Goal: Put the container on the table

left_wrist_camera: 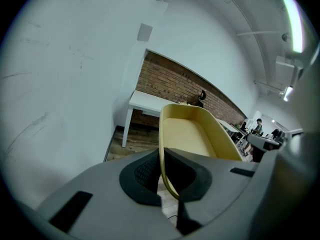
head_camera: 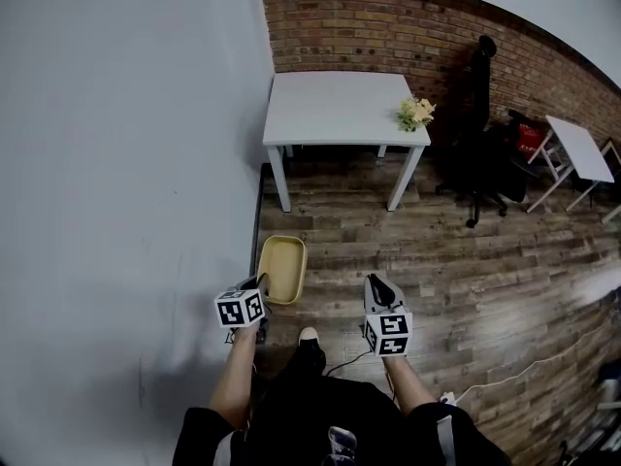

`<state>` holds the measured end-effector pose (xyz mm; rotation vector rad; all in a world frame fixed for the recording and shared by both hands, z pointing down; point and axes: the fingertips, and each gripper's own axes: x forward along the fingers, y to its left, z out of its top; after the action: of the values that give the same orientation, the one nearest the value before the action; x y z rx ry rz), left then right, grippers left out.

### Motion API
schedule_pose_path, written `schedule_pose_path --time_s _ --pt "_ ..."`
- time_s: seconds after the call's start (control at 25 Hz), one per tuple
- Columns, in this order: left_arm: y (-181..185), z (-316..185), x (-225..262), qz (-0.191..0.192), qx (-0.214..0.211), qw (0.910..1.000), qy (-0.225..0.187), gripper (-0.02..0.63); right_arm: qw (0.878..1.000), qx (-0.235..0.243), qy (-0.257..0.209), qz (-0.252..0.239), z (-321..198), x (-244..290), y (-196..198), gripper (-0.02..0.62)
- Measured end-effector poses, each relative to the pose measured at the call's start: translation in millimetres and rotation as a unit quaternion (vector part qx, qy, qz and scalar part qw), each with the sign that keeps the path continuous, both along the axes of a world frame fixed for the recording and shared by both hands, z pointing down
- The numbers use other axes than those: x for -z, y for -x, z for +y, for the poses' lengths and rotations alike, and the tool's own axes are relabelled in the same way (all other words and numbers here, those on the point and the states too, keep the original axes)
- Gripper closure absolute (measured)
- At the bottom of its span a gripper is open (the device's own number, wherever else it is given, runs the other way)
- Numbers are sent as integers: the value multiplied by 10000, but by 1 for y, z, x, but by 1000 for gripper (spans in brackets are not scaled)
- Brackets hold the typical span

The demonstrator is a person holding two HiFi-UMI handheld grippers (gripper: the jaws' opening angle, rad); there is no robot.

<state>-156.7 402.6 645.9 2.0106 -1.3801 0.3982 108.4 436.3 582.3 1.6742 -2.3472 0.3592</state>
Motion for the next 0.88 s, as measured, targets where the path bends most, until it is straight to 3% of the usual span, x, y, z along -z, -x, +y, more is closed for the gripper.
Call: schedule_pose_path --time_s 0.44,0.88 --pt "4 -108 2 17 -422 9991 4 591 9997 -237 9 71 -95 6 20 571" --pt "34 -164 -9 104 -554 9983 130 591 9992 -319 184 153 -151 -5 53 571"
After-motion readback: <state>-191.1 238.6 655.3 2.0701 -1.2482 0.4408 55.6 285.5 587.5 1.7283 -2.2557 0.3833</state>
